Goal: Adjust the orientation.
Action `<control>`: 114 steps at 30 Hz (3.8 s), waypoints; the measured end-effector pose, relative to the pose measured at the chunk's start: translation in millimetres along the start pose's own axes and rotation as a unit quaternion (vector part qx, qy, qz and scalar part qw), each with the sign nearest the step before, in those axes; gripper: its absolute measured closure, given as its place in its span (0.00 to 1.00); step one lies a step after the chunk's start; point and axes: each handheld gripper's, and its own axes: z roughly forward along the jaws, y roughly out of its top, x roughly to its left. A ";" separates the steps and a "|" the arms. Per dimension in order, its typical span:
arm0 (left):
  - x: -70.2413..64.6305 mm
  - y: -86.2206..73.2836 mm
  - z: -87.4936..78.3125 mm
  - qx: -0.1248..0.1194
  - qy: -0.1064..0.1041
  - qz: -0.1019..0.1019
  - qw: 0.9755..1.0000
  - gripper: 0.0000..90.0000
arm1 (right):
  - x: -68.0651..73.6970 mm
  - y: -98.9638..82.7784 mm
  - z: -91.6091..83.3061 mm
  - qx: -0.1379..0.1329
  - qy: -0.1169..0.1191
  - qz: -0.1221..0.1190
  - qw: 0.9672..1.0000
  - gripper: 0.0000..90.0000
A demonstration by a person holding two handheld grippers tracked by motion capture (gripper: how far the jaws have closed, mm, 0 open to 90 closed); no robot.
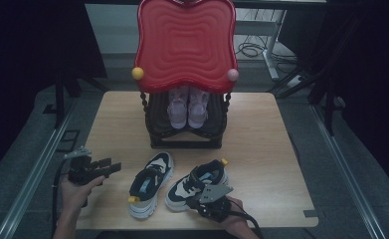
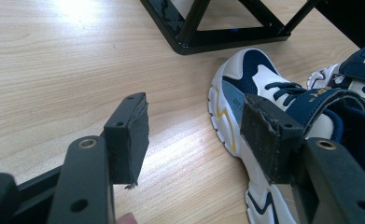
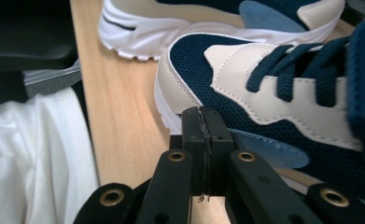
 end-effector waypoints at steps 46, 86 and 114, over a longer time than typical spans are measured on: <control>-4.7 0.2 5.8 0.012 -0.009 0.004 1.000 0.47 | -132.8 9.8 -100.9 -0.053 -0.118 0.126 0.984 0.99; -4.4 -3.7 10.4 0.020 -0.014 0.001 1.000 0.47 | -160.6 35.5 -53.1 0.012 -0.002 0.062 0.998 0.99; -2.4 -5.1 11.4 0.021 -0.012 -0.002 1.000 0.47 | -155.5 14.4 -60.0 0.003 0.028 0.070 0.997 1.00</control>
